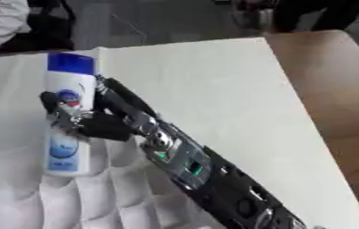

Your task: Pick up objects on the table and place them in the box.

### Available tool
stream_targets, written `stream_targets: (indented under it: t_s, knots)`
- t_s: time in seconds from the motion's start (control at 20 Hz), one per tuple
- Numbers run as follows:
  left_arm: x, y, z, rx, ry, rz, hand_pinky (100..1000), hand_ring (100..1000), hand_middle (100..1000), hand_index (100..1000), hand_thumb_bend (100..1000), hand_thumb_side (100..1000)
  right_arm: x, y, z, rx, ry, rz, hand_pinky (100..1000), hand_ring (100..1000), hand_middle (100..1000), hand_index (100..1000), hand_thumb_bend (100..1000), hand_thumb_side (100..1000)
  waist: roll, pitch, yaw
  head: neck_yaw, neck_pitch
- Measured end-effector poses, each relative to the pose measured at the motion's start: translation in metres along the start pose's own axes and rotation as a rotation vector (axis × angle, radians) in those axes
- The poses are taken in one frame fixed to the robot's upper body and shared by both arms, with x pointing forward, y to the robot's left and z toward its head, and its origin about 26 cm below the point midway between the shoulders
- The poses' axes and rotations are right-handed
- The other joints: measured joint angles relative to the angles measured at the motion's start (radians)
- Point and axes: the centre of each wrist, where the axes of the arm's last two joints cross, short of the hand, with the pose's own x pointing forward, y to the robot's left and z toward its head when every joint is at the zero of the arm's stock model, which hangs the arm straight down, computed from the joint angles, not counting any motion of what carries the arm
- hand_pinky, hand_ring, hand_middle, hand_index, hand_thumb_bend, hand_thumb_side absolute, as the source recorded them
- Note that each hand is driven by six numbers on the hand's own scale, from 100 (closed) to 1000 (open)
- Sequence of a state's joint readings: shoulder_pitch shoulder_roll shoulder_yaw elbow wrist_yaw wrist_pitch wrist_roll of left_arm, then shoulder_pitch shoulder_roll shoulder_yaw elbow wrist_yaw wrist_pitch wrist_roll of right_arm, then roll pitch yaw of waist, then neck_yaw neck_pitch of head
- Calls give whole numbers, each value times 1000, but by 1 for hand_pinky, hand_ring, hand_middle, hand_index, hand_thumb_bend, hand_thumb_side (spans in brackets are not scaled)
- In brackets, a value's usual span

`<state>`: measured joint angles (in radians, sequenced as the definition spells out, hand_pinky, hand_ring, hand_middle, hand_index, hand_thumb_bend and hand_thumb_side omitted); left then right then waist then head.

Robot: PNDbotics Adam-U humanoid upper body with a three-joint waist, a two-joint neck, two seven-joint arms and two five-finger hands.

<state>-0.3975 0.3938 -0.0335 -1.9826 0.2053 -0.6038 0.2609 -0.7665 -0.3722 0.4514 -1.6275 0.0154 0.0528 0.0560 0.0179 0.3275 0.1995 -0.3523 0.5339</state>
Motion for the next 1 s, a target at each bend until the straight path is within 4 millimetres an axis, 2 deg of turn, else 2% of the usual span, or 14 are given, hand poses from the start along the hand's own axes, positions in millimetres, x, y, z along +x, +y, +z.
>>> stream_targets:
  t_s: [0.2, 0.25, 0.3, 0.35, 0.4, 0.45, 0.5, 0.55, 0.6, 0.65, 0.75, 1.0]
  knots:
    - [0, 0, 0, -2, 2, -1, 598, 574, 695, 864, 641, 1000, -3, 2, 4, 13, 11, 9, 100, 100, 100, 162, 100, 734, 0, 0, -5, 1, 0]
    - [0, 0, 0, -2, 3, -1, 598, 574, 694, 864, 641, 1000, -4, 2, 4, 8, 9, 14, 100, 100, 100, 206, 100, 787, 1, 0, -5, 1, 0]
    - [0, 0, 0, -3, 3, -1, 598, 574, 694, 864, 641, 1000, -4, 3, 5, -3, 1, 19, 100, 136, 100, 280, 151, 847, 2, 0, -6, 1, 0]
    - [0, 0, 0, -3, 3, -1, 597, 573, 694, 864, 641, 1000, -3, 2, 5, -18, -11, 27, 100, 446, 147, 523, 338, 936, 4, 0, -6, 1, 0]
    - [0, 0, 0, -3, 3, -1, 598, 574, 694, 864, 641, 1000, -3, 2, 6, -33, -26, 38, 100, 308, 100, 416, 271, 909, 5, 0, -7, 1, 0]
    - [0, 0, 0, -3, 3, -1, 597, 573, 694, 864, 641, 1000, -3, 2, 6, -42, -42, 51, 472, 807, 483, 828, 512, 937, 6, 0, -8, 1, 0]
    - [0, 0, 0, -3, 3, -1, 597, 573, 694, 864, 641, 1000, -3, 2, 6, -41, -62, 70, 577, 874, 546, 891, 545, 928, 6, 0, -9, 1, 0]
    - [0, 0, 0, -3, 3, -1, 597, 573, 694, 864, 641, 1000, -3, 3, 6, -30, -80, 91, 736, 954, 638, 962, 606, 898, 6, 0, -9, 1, 0]
    - [0, 0, 0, -3, 3, -1, 597, 573, 694, 864, 641, 1000, -3, 3, 6, -15, -96, 112, 632, 904, 578, 919, 565, 919, 7, 0, -10, 1, 0]
    - [0, 0, 0, -3, 3, -1, 597, 572, 693, 864, 642, 1000, -3, 3, 7, 2, -108, 129, 873, 1000, 736, 1000, 660, 876, 8, 0, -10, 1, 0]
    - [0, 0, 0, -3, 3, -1, 597, 572, 693, 864, 642, 1000, -5, 4, 8, 38, -128, 159, 933, 1000, 780, 1000, 682, 873, 11, 0, -11, 1, 0]
    - [0, 0, 0, -3, 3, -1, 596, 571, 692, 864, 642, 1000, -7, 3, 8, 103, -145, 211, 937, 1000, 780, 1000, 705, 868, 12, 0, -12, 2, 0]
